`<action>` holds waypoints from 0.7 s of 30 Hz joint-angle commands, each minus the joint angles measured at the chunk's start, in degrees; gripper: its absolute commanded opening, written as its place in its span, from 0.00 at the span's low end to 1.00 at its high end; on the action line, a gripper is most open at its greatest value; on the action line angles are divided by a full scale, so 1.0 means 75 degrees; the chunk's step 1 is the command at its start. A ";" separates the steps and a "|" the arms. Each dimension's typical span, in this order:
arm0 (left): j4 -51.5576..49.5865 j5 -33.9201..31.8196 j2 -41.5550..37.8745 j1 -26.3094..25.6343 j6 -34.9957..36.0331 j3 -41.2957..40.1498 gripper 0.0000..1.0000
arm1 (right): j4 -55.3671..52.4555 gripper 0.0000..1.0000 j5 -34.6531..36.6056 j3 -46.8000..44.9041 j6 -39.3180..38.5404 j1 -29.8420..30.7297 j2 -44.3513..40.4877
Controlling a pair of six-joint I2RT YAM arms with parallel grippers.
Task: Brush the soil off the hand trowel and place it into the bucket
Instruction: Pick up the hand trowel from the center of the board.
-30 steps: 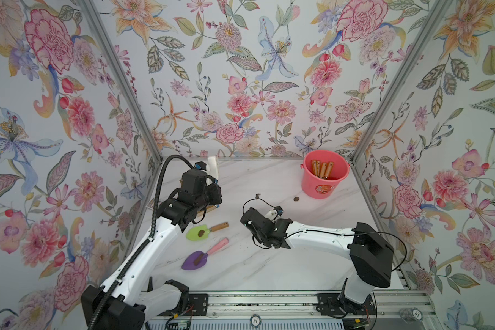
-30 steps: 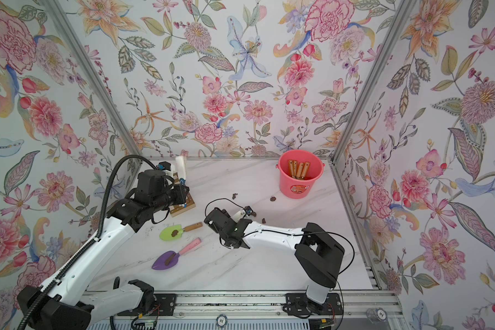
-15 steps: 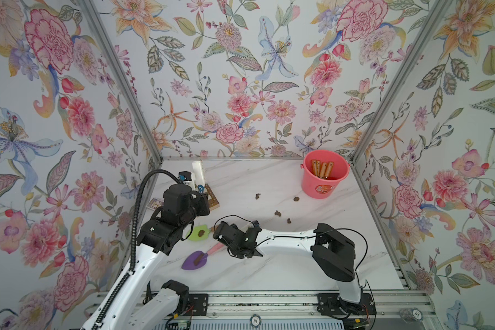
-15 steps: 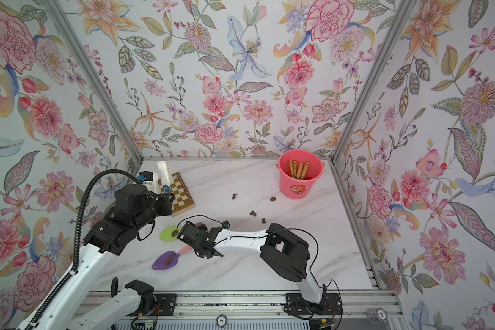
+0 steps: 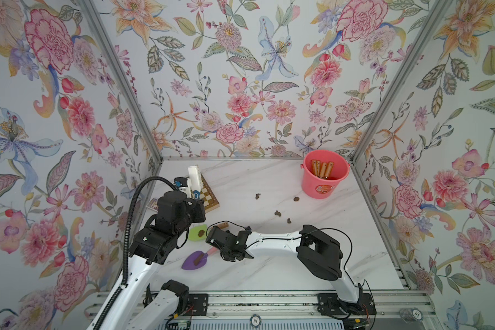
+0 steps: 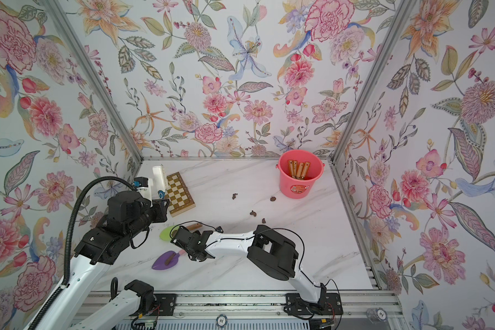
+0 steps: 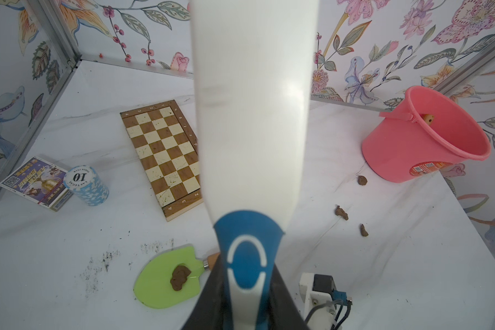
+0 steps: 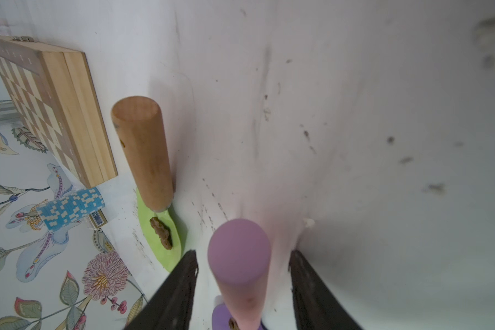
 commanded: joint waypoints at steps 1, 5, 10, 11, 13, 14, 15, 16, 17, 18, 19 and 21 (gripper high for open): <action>-0.0118 -0.0251 -0.0187 0.0101 0.0123 -0.0118 0.00 | -0.0287 0.48 -0.0040 0.0252 0.0056 -0.0017 0.0255; -0.0155 -0.0290 -0.0252 0.0101 0.0125 -0.0148 0.00 | -0.0339 0.43 -0.0147 0.0248 0.0243 -0.0017 0.0356; -0.0156 -0.0347 -0.0312 0.0101 0.0172 -0.0183 0.00 | -0.0658 0.36 -0.0118 0.0222 0.0468 0.0028 0.0339; -0.0158 -0.0342 -0.0301 0.0101 0.0176 -0.0195 0.00 | -0.0721 0.35 -0.0090 0.0233 0.0478 0.0025 0.0322; -0.0158 -0.0334 -0.0288 0.0101 0.0187 -0.0213 0.00 | -0.0857 0.34 0.0028 0.0259 0.0501 0.0037 0.0288; -0.0146 -0.0336 -0.0288 0.0108 0.0179 -0.0230 0.00 | -0.0895 0.34 0.0104 0.0243 0.0501 0.0042 0.0257; -0.0135 -0.0333 -0.0288 0.0109 0.0179 -0.0251 0.00 | -0.0926 0.33 0.0171 0.0211 0.0507 0.0046 0.0236; -0.0125 -0.0344 -0.0299 0.0108 0.0179 -0.0264 0.00 | -0.0932 0.33 0.0252 0.0171 0.0529 0.0061 0.0200; -0.0111 -0.0342 -0.0302 0.0107 0.0180 -0.0288 0.00 | -0.0932 0.32 0.0296 0.0119 0.0568 0.0056 0.0188; -0.0109 -0.0342 -0.0308 0.0102 0.0193 -0.0289 0.00 | -0.0921 0.31 0.0321 0.0054 0.0624 0.0073 0.0163; -0.0121 -0.0342 -0.0279 0.0106 0.0192 -0.0289 0.00 | -0.0881 0.29 0.0355 -0.0014 0.0648 0.0070 0.0134; -0.0136 -0.0336 -0.0233 0.0101 0.0219 -0.0286 0.00 | -0.0751 0.26 0.0408 -0.0230 0.0747 0.0074 0.0040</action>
